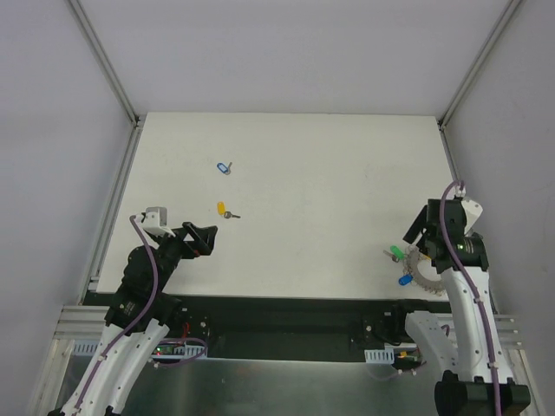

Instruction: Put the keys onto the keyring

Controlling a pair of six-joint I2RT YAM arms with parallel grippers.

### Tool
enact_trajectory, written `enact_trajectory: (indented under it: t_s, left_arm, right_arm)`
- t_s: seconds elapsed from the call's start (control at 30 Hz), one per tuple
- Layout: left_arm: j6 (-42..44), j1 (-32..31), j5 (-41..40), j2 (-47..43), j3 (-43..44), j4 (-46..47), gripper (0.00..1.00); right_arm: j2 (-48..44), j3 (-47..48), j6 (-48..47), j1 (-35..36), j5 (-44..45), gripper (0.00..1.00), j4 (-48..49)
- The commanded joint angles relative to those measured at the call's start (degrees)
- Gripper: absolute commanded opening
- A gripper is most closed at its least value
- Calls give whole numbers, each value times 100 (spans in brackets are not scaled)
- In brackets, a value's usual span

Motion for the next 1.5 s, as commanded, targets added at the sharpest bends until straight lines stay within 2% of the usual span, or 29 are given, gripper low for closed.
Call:
enact_trajectory:
  t_s: [0.0,0.23,0.5,0.67,0.97,1.17,1.47]
  left_arm:
    - [-50,36,-45,-51,-41,92,99]
    - [-41,36,-71,-16,-50,92,99]
    - [-6,36,-98,72,-32,92,99]
    - [20,36,-89,169,-6,83,99]
    - [29,36,-80,257,11,74,99]
    - [20,36,-54,301,11,74,99]
    - [20,36,-10,327,29,48,99]
  right_arm:
    - [642,-69,651,-175,74,96,172]
    - [1680,-245,811,-800,-751,99,1084]
    - [2850,-316,847,-1257,-1516,84,1912]
    - [3587,-316,873,-1302,-1700,77,2229]
    - [4424,-263,636,-1214,-2360,55,2589]
    - [4740,35,346,-538,-2553,43,2554]
    - [5434,1010,310,1621,-2826,39,2343]
